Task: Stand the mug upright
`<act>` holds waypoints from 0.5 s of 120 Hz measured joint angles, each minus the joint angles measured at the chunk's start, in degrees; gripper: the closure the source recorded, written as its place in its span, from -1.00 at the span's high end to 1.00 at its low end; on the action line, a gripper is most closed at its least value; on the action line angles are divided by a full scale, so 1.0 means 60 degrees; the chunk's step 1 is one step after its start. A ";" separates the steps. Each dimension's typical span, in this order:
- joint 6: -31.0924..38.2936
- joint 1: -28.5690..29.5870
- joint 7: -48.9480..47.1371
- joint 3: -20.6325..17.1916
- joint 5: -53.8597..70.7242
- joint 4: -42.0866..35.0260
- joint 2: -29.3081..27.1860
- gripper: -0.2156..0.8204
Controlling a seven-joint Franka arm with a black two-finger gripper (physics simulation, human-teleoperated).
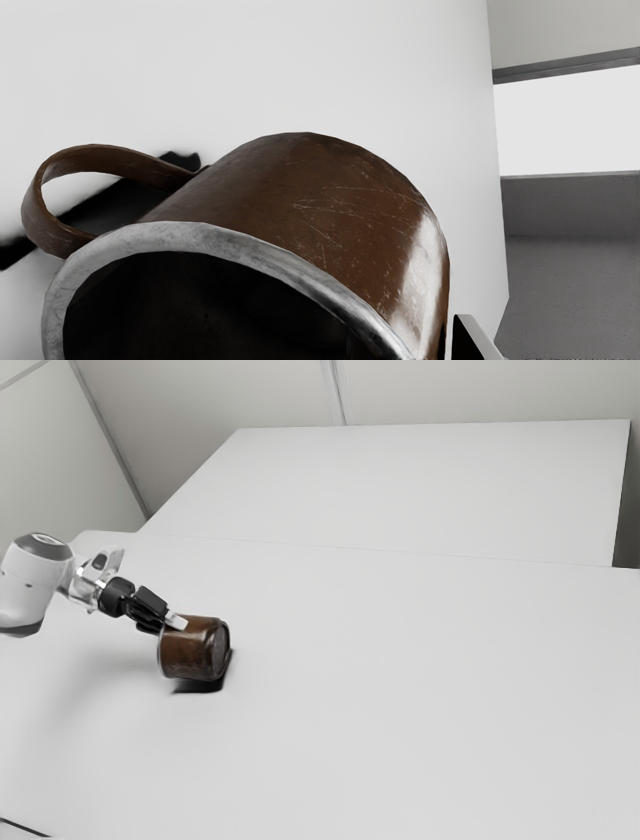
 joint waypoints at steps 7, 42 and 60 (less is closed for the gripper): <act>-0.0079 0.0008 0.0062 -0.0028 -0.0037 0.0005 -0.0022 -0.59; -0.0192 0.0266 0.0303 -0.0599 -0.0178 0.0028 -0.0270 -0.84; 0.0119 0.0141 0.0382 -0.1048 0.0183 -0.0051 -0.0829 -0.88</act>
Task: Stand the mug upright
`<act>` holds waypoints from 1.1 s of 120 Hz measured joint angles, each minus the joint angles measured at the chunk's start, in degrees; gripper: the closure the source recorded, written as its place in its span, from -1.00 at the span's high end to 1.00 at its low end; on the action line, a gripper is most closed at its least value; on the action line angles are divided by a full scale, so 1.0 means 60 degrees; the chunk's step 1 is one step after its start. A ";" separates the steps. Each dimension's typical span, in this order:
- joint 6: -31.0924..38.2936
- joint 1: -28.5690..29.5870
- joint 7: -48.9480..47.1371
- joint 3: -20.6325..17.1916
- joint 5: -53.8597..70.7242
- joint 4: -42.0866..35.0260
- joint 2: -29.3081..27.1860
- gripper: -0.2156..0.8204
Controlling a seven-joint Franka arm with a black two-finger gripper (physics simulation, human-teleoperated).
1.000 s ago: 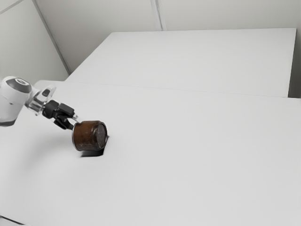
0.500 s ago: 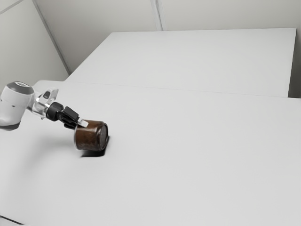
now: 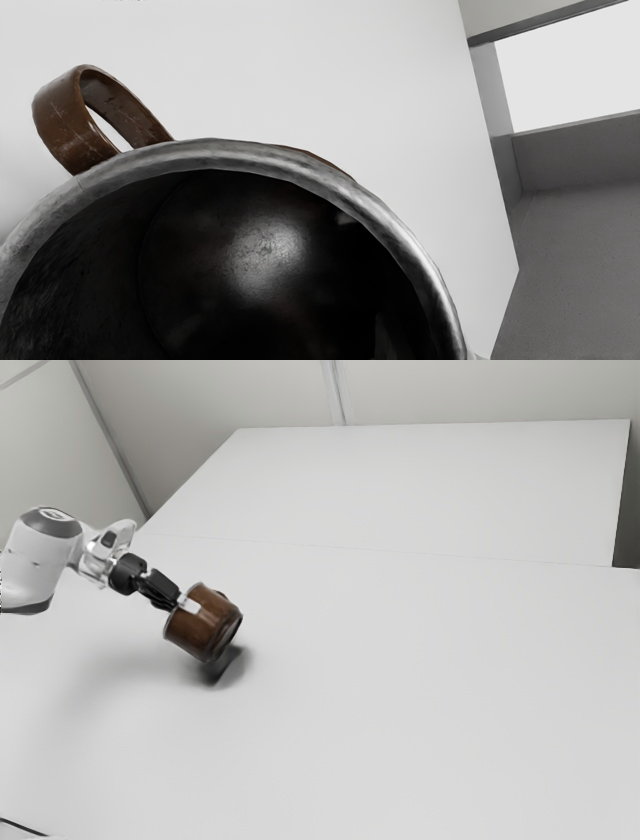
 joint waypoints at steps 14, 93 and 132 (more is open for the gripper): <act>0.0808 -0.0201 0.0036 -0.0686 0.0928 -0.0282 -0.0589 -0.89; 0.5973 -0.1099 -0.1177 -0.3491 0.6323 -0.3274 -0.3092 -0.91; 0.7085 -0.0776 -0.2113 -0.3809 0.6824 -0.4163 -0.3400 -0.86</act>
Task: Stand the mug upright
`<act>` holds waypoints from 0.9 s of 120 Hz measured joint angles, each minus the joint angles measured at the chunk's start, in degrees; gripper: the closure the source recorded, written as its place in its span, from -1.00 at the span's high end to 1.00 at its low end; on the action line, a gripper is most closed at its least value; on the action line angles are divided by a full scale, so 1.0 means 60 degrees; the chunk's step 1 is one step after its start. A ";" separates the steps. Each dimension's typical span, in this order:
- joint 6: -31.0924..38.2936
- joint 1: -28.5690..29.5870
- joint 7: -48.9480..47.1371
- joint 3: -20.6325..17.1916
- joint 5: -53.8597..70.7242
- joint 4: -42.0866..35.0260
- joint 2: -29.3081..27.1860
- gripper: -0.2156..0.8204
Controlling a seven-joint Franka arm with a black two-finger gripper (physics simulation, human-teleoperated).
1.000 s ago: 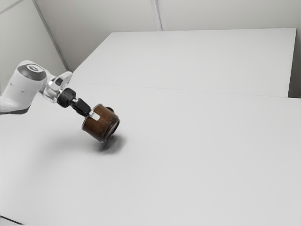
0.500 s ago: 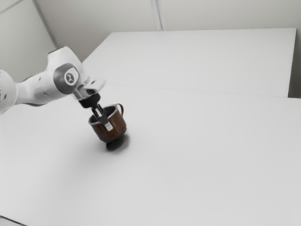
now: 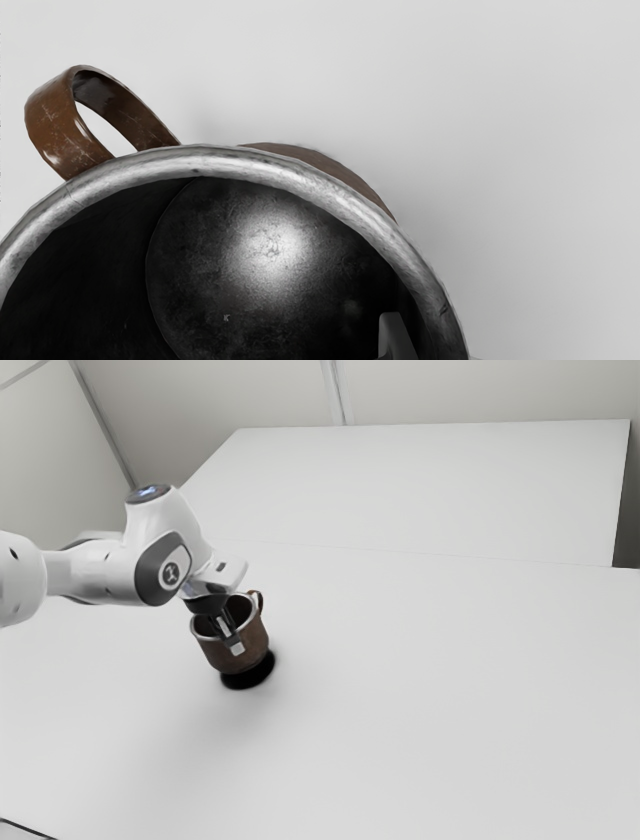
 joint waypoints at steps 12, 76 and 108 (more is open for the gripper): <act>0.0101 -0.0017 -0.0175 -0.0036 -0.0039 -0.0051 0.0013 -0.42; -0.1337 0.0138 -0.2064 -0.0013 -0.0165 0.1338 -0.0269 0.50; -0.3805 -0.2331 -0.3767 0.2249 0.0252 0.4656 0.0020 0.56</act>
